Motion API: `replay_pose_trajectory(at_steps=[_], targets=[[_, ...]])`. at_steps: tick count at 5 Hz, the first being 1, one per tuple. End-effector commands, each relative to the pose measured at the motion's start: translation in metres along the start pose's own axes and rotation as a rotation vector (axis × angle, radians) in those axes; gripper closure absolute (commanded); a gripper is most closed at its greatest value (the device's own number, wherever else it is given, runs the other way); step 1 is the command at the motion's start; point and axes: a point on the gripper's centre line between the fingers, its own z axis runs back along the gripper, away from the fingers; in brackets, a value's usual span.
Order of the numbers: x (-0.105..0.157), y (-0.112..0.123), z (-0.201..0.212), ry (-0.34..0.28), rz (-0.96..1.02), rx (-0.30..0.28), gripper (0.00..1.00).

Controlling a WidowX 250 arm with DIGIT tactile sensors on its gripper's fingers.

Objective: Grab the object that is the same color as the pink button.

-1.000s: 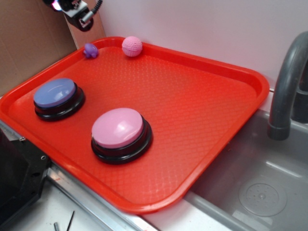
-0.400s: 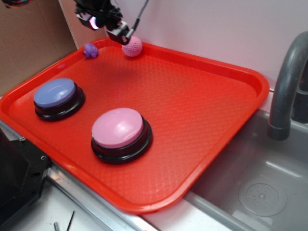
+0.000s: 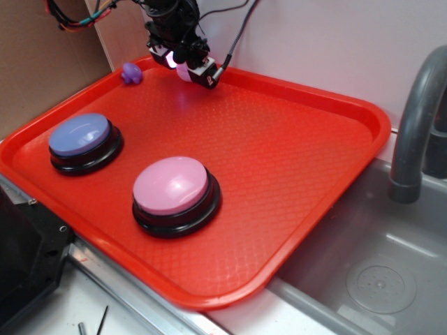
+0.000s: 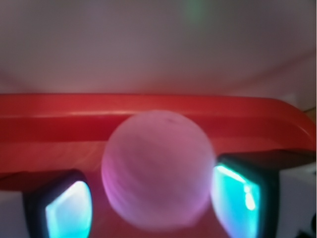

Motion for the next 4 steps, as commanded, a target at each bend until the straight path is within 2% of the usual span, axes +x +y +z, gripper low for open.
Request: replay_pose_trajectory(at_steps=[1,2,3,4], targets=[[0.011,0.005,0.005,-0.037,-0.004,0.013,1.00],[0.009,0.003,0.008,0.003,-0.024,0.018,1.00],[0.009,0.000,0.022,0.115,-0.084,-0.023,1.00],[-0.001,-0.014,0.058,0.240,-0.050,-0.101,1.00]])
